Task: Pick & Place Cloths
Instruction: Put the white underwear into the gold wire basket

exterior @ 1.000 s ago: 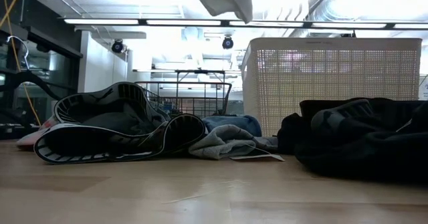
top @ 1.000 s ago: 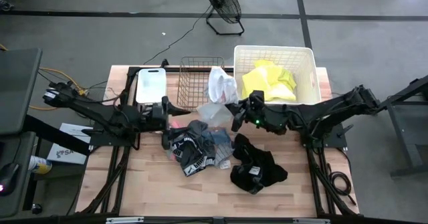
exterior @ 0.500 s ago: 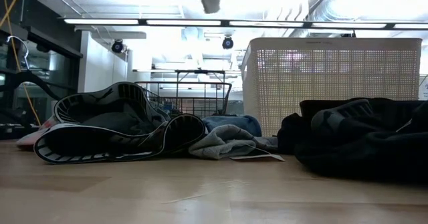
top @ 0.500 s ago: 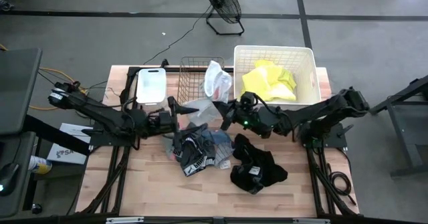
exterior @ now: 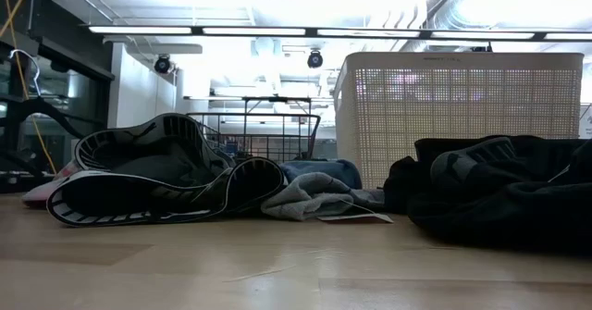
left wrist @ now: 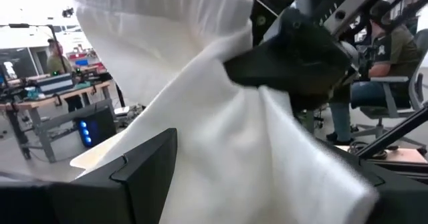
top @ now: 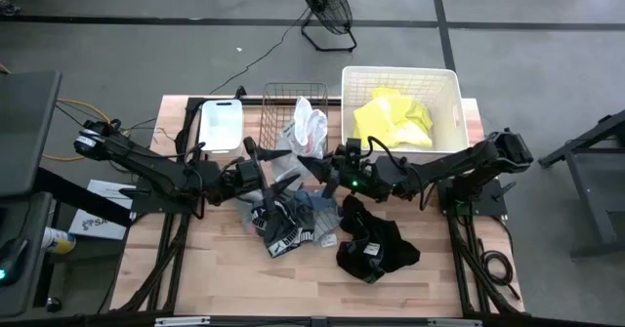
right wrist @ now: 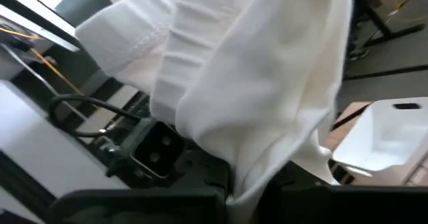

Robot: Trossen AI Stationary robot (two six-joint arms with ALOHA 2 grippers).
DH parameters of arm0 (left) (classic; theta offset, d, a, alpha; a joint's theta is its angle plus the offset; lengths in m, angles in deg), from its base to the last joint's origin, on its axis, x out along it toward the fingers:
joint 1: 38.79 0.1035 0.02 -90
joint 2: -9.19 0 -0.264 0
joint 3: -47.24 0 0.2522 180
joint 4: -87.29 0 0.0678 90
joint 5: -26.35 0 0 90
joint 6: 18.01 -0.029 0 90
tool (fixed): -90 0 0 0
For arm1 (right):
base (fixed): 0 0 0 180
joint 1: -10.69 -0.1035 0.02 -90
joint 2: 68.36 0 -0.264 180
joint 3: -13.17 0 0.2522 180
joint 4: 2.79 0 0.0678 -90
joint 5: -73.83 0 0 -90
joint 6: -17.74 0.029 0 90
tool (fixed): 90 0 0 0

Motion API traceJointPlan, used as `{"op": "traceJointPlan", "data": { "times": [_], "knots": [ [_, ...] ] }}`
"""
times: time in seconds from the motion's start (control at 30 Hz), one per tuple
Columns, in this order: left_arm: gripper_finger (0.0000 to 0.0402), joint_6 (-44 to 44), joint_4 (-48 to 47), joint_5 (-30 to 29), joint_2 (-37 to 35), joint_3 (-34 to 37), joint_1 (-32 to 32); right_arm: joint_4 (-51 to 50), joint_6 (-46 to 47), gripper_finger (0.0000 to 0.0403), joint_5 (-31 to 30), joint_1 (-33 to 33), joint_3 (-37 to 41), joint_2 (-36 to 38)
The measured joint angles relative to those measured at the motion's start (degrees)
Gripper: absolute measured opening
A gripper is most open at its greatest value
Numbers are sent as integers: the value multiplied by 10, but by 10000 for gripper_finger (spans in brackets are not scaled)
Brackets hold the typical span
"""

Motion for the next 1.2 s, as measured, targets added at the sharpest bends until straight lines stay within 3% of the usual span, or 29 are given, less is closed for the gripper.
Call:
{"op": "traceJointPlan", "data": {
  "times": [0.53,1.2],
  "knots": [
    [284,-18,22,27,9,0,0,-1,34,20,73,2,0,0],
    [284,-75,49,52,12,0,0,-36,82,20,113,10,0,0]
  ]
}}
